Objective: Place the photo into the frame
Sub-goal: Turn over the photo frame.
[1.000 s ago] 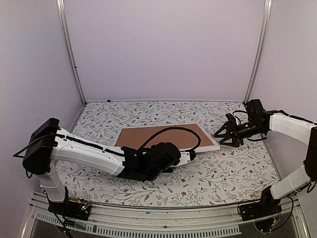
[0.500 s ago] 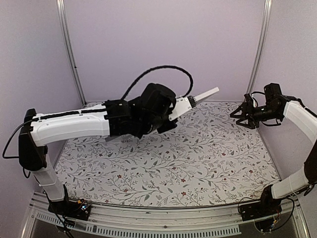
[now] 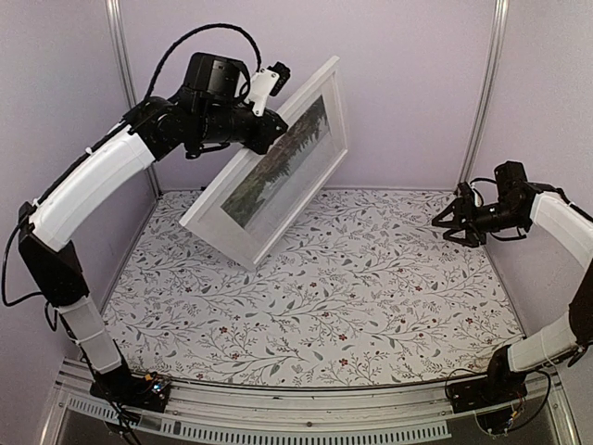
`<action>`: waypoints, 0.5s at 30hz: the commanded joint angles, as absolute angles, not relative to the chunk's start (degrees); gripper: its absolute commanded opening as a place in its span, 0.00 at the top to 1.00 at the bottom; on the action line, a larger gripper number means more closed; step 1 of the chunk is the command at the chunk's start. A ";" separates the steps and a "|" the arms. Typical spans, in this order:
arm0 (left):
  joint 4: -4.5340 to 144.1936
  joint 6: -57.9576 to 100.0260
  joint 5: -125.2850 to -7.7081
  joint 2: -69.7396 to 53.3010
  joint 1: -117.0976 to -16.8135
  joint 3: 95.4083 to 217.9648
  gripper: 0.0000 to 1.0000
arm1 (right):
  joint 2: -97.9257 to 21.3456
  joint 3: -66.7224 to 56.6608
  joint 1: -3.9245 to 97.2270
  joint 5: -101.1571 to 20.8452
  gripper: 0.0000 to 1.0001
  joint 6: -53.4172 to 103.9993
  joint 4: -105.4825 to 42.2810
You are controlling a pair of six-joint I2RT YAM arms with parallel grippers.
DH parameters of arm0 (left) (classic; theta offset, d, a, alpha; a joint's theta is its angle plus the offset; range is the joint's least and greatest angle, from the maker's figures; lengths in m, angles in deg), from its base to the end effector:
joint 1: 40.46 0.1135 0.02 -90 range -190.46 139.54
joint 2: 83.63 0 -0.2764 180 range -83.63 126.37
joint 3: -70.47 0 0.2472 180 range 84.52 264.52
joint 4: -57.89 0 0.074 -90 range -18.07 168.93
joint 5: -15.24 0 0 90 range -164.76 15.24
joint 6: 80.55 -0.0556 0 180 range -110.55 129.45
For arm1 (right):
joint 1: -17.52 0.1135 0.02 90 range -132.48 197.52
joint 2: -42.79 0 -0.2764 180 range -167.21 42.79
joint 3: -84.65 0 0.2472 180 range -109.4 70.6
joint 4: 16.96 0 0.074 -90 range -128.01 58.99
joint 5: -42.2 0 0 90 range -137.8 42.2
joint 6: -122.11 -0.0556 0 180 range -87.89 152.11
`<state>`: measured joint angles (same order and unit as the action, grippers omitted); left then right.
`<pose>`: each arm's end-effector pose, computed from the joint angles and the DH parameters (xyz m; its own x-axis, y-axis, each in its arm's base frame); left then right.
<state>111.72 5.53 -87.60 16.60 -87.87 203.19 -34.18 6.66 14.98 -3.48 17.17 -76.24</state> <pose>0.2778 -0.2839 0.4716 -0.2062 0.3228 -0.9237 0.5932 0.7920 0.1444 0.2662 0.0271 0.2904 -0.9074 0.2249 -0.3551 -0.1051 0.6966 0.7097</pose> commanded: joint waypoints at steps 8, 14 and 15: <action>86.68 42.89 -54.15 4.17 -68.15 183.36 1.00 | -33.45 10.19 14.62 -0.75 0.35 17.19 -72.71; 68.07 58.21 -49.95 0.91 -63.60 166.17 1.00 | -33.19 11.73 14.62 -0.42 0.35 17.09 -71.89; 65.74 60.11 -50.49 0.53 -63.43 163.53 1.00 | -33.20 11.96 14.62 -0.35 0.35 17.15 -71.76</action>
<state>90.46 45.42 -56.96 5.12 -64.23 169.05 -34.18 10.88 14.85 -1.60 17.12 -73.33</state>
